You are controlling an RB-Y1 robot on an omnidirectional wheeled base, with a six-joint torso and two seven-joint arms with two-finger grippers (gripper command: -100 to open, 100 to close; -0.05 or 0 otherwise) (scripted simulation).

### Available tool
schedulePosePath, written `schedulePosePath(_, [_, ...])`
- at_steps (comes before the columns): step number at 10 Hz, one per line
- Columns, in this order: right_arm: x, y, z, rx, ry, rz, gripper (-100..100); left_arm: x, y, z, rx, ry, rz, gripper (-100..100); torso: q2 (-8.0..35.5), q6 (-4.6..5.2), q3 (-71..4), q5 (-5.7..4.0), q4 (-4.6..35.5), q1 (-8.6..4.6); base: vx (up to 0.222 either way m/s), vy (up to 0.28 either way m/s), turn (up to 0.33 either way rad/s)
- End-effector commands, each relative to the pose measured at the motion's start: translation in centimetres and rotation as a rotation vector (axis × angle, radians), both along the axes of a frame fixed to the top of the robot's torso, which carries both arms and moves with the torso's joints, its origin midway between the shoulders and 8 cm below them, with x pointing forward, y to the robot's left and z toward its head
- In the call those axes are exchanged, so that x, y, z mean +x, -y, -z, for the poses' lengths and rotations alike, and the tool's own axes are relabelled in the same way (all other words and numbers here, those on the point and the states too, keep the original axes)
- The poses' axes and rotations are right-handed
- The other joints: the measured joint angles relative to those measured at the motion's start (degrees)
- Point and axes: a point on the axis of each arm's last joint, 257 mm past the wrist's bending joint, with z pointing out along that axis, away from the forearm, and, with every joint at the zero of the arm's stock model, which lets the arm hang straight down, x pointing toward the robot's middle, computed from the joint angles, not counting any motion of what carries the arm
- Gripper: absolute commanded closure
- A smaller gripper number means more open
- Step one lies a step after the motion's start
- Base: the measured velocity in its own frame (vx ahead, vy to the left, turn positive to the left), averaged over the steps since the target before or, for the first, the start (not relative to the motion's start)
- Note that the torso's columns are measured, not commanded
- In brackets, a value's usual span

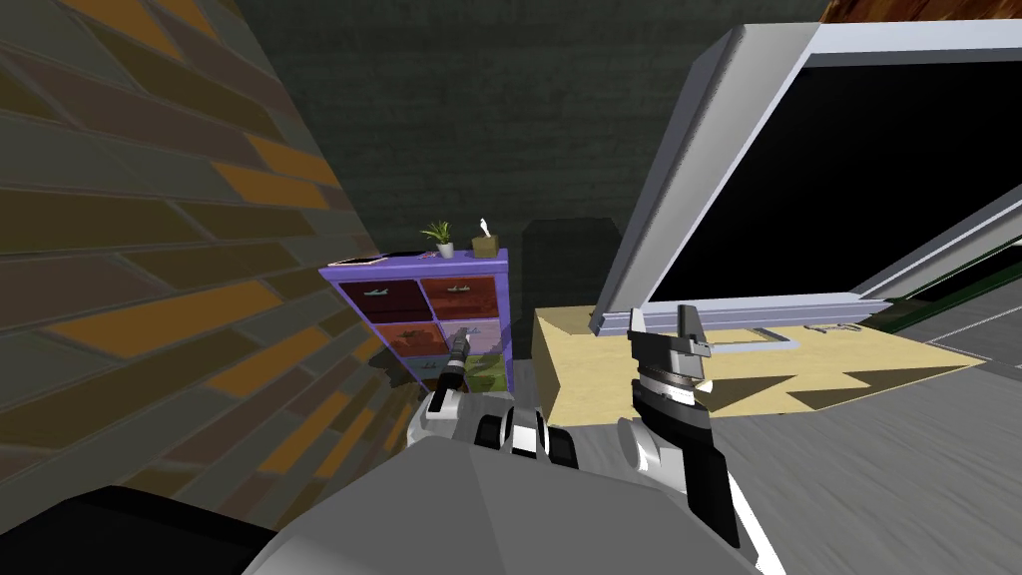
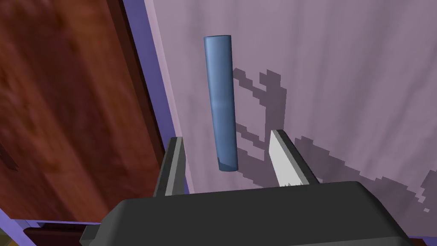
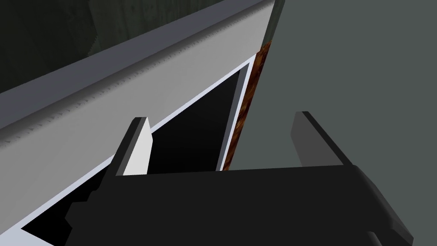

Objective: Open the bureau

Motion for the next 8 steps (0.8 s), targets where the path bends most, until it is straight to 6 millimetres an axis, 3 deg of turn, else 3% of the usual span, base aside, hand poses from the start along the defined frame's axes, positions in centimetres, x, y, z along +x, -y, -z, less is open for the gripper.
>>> schedulePosePath(1, [0.0, 0.0, 0.0, 0.0, 0.0, 0.0, 0, -0.1, 0.12, -0.36, 0.0, 0.002, 0.004, 100, -0.1, 0.02, -0.05, -0.01, -0.01, 0.02, -0.102, -0.023, 0.014])
schedulePosePath(8, [0.0, -0.01, -0.01, 0.0, 0.0, 0.0, 0, -0.9, 0.46, -0.62, -0.001, -0.004, 0.013, 100, 0.11, -0.03, 0.05, -0.05, 0.06, -0.02, -0.171, -0.031, 0.01])
